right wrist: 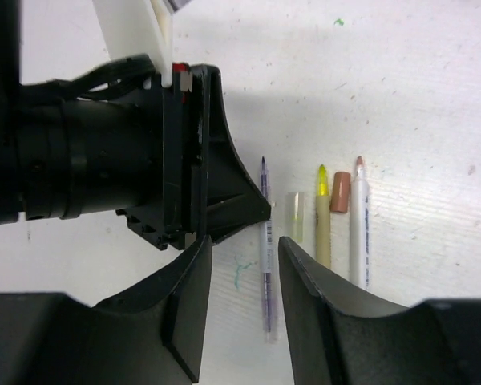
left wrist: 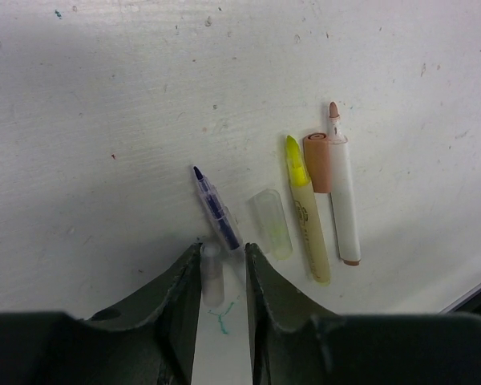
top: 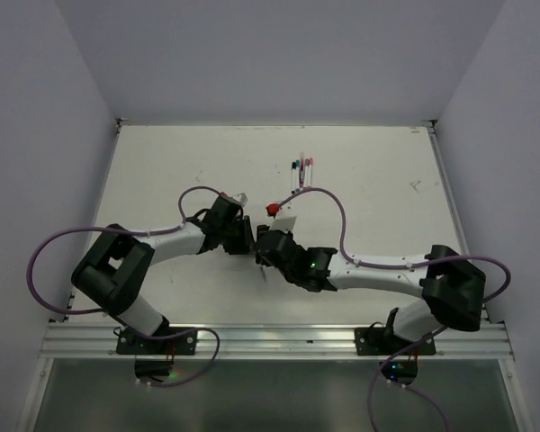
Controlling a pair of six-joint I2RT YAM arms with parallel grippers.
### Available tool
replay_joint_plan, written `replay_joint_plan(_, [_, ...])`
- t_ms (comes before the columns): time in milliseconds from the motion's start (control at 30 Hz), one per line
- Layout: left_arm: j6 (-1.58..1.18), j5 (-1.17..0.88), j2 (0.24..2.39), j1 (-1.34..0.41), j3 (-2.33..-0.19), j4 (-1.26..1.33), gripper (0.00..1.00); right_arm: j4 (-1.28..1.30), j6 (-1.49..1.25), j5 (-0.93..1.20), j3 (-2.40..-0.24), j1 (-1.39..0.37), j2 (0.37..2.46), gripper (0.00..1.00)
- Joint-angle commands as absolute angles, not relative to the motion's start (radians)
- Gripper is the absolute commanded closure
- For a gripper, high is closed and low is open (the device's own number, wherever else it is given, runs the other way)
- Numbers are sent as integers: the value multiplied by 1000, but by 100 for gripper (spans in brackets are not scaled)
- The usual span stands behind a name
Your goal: Open the pen caps
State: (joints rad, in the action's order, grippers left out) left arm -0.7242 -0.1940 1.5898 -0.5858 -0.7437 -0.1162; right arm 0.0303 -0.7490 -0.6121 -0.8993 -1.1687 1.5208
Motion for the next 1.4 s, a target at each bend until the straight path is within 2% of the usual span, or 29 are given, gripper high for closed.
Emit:
replay_joint_plan(0, [-739, -190, 1609, -597, -724, -109, 68, 71, -727, -710, -877, -1167, 1424, 57])
replay_joint_plan(133, [-744, -179, 1603, -598, -723, -123, 66, 83, -700, -768, -853, -1167, 1352, 49])
replay_joint_plan(467, [-775, -186, 1560, -598, -709, -98, 65, 98, -681, -778, -811, -1074, 1275, 42])
replay_joint_plan(700, [-773, -129, 1471, -597, -751, -165, 64, 97, -620, -644, -847, -844, 1296, 41])
replay_joint_plan(900, [-746, -52, 1373, -595, -840, -248, 58, 87, -534, -529, -975, -643, 1471, 42])
replay_joint_plan(967, [-721, -14, 1339, -591, -883, -271, 50, 72, -508, -483, -1018, -588, 1564, 45])
replay_joint_plan(1033, [-692, -5, 1318, -580, -923, -305, 37, 80, -489, -428, -1101, -549, 1629, 48])
replay_joint_plan(1233, [-602, 75, 1212, -491, -962, -363, 6, 120, -457, -325, -1331, -448, 1882, 63])
replay_joint_plan(1300, [-568, 97, 1175, -436, -965, -382, 0, 146, -446, -304, -1411, -430, 1954, 66])
replay_joint_plan(1367, [-539, 136, 1145, -396, -966, -391, 0, 158, -440, -293, -1449, -420, 1994, 67])
